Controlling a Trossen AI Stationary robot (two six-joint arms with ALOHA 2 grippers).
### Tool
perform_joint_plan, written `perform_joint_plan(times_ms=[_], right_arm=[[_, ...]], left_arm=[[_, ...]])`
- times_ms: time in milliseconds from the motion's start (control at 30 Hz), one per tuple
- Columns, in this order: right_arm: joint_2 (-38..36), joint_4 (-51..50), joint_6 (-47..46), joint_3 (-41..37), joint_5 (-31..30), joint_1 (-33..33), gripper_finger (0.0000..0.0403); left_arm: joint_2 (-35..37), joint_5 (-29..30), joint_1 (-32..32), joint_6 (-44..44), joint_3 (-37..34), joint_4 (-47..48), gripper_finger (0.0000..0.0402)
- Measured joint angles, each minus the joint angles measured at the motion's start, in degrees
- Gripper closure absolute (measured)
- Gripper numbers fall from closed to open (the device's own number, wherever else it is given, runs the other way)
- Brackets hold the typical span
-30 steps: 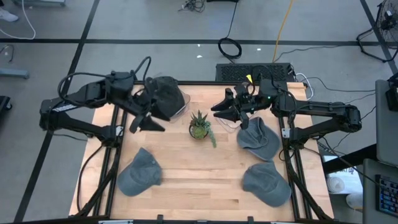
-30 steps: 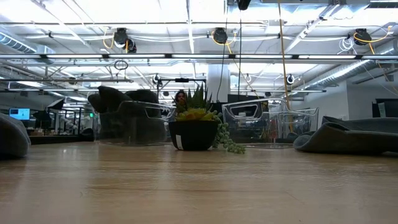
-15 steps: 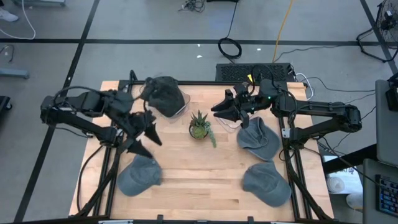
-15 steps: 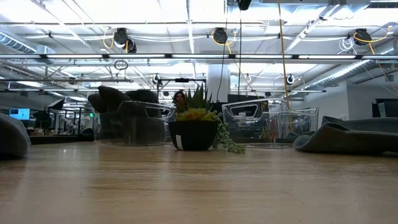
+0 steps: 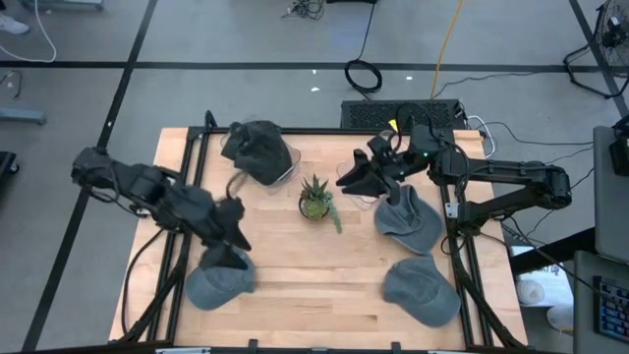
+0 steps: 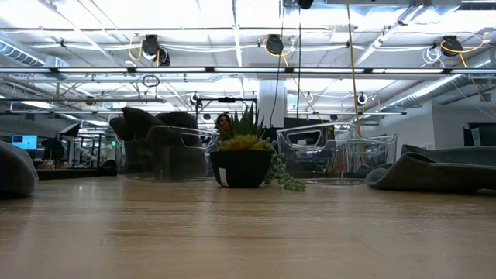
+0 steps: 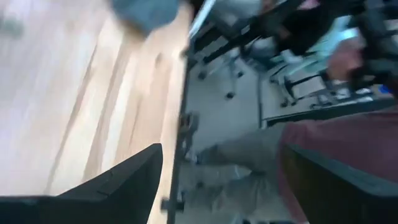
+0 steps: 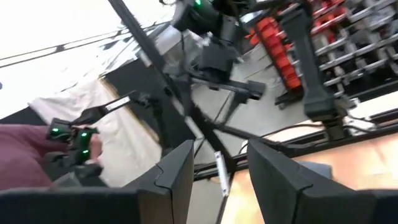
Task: Pick & Place hat
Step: Put the bottom left blue cap into the right transparent bin
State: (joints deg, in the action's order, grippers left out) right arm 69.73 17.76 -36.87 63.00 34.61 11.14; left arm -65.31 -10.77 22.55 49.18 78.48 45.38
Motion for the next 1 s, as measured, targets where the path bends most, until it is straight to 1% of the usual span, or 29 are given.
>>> perform_joint_plan(times_ms=[100,233,400,567,733,1000], right_arm=[[0.0,0.02,-0.18,0.0,3.18,0.0,0.0263],[0.0,0.02,-1.4,0.0,7.21,0.0,0.0263],[0.0,0.06,-1.21,0.0,9.87,0.0,0.0263],[0.0,0.34,-1.07,0.0,12.13,0.0,0.0263],[0.0,0.44,-1.06,0.0,12.41,0.02,0.0264],[0.0,0.88,-1.1,0.0,15.23,0.02,0.0264]], left_arm=[[-2.55,0.34,1.71,5.86,-0.02,4.15,0.0066],[-6.26,0.3,3.05,13.22,-0.03,13.1,0.0066],[-10.23,0.27,4.19,20.34,-0.04,22.2,0.0066],[-15.12,-0.21,5.69,21.01,-0.03,24.93,0.0066],[-21.23,-2.73,7.35,20.47,-0.02,26.0,0.0066],[-29.39,-2.38,8.46,22.64,-0.04,27.31,0.0066]])
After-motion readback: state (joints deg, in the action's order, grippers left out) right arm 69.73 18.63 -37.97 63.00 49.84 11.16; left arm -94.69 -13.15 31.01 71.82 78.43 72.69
